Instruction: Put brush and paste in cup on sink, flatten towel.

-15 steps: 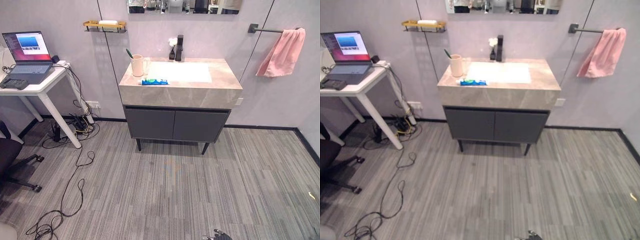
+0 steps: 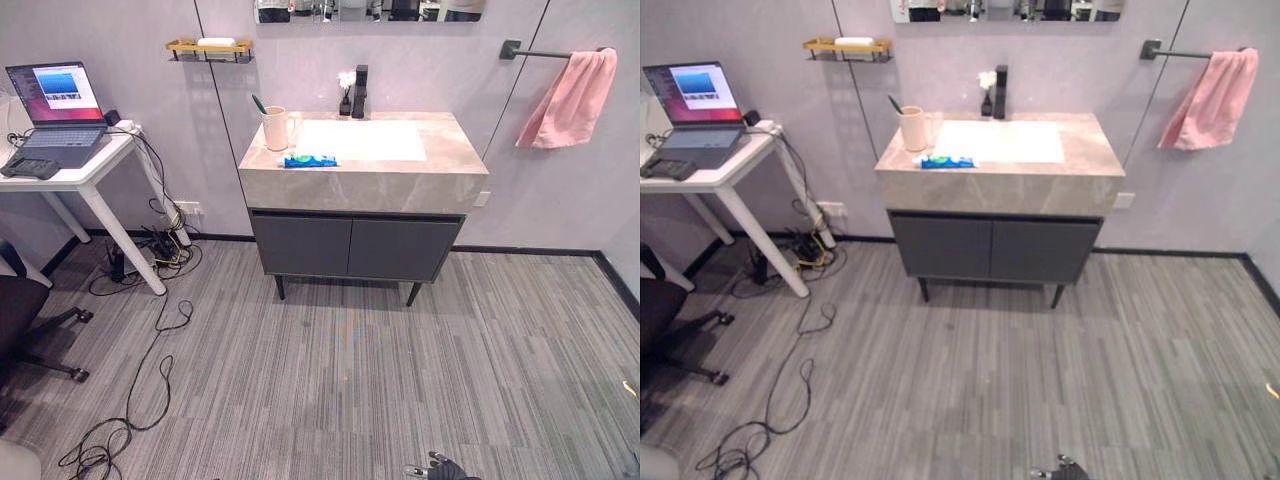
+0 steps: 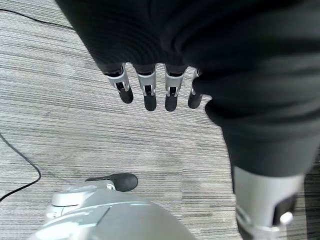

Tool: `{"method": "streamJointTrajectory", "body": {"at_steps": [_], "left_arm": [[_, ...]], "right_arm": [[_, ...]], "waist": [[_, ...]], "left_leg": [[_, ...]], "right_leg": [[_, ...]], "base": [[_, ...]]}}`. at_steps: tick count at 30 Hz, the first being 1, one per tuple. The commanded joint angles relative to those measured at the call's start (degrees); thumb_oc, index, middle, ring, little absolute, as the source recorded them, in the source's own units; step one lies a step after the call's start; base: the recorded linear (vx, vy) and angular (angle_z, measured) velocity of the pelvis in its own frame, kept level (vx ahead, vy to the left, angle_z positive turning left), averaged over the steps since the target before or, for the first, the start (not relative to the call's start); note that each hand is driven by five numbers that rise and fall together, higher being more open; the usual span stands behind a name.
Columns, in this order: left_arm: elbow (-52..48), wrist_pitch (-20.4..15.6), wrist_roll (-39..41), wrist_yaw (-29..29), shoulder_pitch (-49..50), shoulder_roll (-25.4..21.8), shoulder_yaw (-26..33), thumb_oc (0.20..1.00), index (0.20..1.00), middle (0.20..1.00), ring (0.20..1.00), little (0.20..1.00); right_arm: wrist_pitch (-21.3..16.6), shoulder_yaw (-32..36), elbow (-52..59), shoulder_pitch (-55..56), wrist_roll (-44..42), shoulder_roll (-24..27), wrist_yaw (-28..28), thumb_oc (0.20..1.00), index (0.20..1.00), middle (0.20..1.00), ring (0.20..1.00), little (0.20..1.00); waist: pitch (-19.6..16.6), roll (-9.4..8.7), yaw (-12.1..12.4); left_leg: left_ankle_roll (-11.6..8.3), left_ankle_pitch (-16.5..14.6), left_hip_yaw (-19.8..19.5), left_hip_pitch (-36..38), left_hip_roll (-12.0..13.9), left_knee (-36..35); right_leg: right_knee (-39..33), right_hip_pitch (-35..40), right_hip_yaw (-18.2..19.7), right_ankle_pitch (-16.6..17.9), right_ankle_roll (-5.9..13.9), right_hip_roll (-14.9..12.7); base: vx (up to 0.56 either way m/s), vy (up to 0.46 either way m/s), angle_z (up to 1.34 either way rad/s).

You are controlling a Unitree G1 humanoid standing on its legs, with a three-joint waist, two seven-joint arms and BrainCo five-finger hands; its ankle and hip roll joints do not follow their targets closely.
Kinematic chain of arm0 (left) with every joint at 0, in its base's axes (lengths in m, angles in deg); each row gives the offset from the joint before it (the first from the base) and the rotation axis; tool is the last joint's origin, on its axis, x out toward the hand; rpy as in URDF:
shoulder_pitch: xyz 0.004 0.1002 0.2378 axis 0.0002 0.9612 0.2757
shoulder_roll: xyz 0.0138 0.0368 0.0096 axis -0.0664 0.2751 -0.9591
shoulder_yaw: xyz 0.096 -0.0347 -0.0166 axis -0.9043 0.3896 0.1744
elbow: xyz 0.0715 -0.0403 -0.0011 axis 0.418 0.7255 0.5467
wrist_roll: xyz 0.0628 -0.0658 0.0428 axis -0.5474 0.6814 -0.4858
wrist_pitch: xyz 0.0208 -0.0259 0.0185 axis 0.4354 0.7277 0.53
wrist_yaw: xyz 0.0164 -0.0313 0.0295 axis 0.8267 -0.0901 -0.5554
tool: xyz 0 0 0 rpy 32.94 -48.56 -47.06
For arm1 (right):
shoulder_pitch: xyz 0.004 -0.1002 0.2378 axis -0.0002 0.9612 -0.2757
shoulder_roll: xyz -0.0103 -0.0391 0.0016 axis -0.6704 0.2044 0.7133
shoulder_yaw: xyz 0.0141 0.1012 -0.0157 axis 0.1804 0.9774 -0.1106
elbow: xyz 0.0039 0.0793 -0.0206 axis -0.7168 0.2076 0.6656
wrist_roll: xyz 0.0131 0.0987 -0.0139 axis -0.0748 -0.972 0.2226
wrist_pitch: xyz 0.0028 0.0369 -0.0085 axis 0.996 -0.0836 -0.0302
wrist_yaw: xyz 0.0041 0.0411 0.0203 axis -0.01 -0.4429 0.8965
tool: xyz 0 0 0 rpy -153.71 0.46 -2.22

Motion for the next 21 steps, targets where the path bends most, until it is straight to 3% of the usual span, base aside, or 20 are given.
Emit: {"method": "streamJointTrajectory", "body": {"at_steps": [1,4,12,21], "left_arm": [[3.7,-1.8,1.8,-0.2,-3.1,-0.2,-0.9,1.0,1.0,1.0,1.0,1.0],[3.6,-1.9,2.1,-0.4,-3.4,-0.3,-1.0,1.0,1.0,1.0,1.0,1.0],[0.2,-2.9,3.8,-1.4,-6.6,-0.6,-2.9,1.0,1.0,1.0,1.0,1.0],[-0.1,-3.3,3.2,-1.5,-6.7,-0.7,-3.6,1.0,1.0,1.0,1.0,1.0]], "right_arm": [[-2.3,-0.4,-2.3,-2.9,-1.1,0.9,0.3,1.0,1.0,1.0,1.0,1.0],[-2.4,-0.6,-1.9,-3.1,-1.3,0.8,0.3,1.0,1.0,1.0,1.0,1.0],[-3.3,-1.7,0.6,-5.5,-1.9,1.7,1.6,1.0,1.0,1.0,1.0,1.0],[-3.7,-2.3,1.5,-6.3,-2.0,1.8,1.7,1.0,1.0,1.0,1.0,1.0]], "waist": [[-2.2,-2.32,0.2],[-1.6,-2.35,0.1],[4.0,-2.43,0.1],[4.6,-2.47,0.1]], "left_leg": [[-1.78,-2.0,-4.0,-2.0,0.6,2.9],[-1.64,-2.6,-4.0,-2.9,0.4,4.7],[-1.73,-6.5,-4.9,-12.0,-0.9,19.6],[-1.17,-7.5,-3.9,-13.7,-0.8,21.2]], "right_leg": [[4.5,-1.9,0.3,-0.4,5.77,-5.0],[7.0,-3.1,0.3,-1.3,5.59,-4.8],[18.7,-10.8,-0.7,-4.6,4.76,-4.3],[20.5,-13.0,-0.6,-5.2,5.14,-4.6]], "base": [[0.0,0.0,0.0],[-0.02,-0.001,0.0],[-0.13,-0.005,0.02],[-0.02,0.012,-0.02]]}}
